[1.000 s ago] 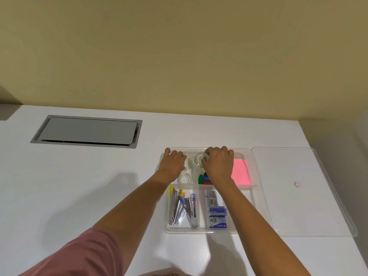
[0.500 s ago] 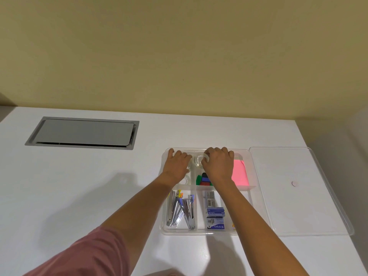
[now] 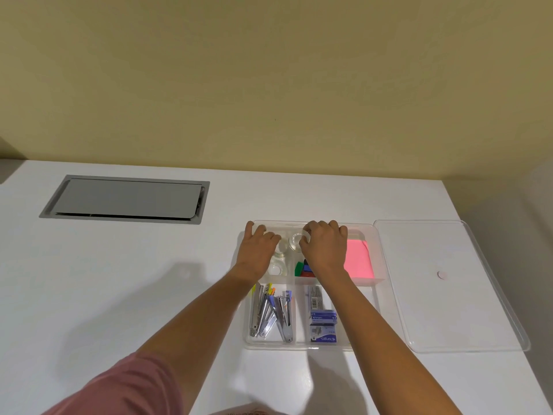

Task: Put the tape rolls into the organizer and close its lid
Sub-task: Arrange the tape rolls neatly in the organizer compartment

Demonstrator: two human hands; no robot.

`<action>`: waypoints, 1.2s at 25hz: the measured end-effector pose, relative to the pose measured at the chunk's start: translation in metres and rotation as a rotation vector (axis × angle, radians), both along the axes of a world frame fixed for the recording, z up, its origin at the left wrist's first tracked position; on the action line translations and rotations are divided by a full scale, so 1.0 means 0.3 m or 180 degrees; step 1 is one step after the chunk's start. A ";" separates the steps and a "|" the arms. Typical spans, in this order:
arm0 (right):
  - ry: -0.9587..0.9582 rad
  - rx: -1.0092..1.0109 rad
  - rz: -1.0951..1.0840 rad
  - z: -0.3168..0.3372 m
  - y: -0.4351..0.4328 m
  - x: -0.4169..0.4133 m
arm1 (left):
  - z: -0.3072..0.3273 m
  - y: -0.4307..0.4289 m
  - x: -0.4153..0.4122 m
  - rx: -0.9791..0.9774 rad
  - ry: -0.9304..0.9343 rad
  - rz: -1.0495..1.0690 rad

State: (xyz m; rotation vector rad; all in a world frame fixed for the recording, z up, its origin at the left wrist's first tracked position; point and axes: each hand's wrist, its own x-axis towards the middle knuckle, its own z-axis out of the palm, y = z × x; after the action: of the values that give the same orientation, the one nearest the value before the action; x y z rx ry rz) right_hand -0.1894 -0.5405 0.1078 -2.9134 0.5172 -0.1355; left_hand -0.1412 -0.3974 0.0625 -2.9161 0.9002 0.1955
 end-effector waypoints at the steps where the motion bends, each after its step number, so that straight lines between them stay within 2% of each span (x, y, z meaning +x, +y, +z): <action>1: -0.0002 -0.0001 0.0009 0.000 0.002 -0.002 | 0.006 -0.003 0.002 0.0029 0.0001 -0.0027; 9: -0.0068 -0.0051 -0.0051 0.012 -0.014 -0.006 | 0.016 0.019 -0.045 -0.0576 -0.0092 0.0138; 18: 0.0012 -0.0026 0.0071 0.011 0.016 -0.023 | 0.031 0.001 -0.065 -0.0044 0.0259 0.0210; 21: 0.0026 0.0023 0.0143 0.003 0.026 -0.027 | 0.044 -0.010 -0.066 -0.0446 0.0482 0.0463; 26: 0.0158 0.0136 0.0277 -0.005 0.055 -0.015 | 0.086 -0.014 -0.068 -0.1702 0.0483 0.1281; 30: 0.0278 0.0347 0.0326 -0.004 0.078 0.011 | 0.107 0.004 -0.055 -0.1597 0.0573 0.1249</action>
State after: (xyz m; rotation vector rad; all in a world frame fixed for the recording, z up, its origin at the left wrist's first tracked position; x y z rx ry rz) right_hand -0.1862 -0.5170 0.1066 -2.8412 0.3748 0.0331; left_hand -0.1577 -0.3961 0.0945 -3.5757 0.4236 0.2978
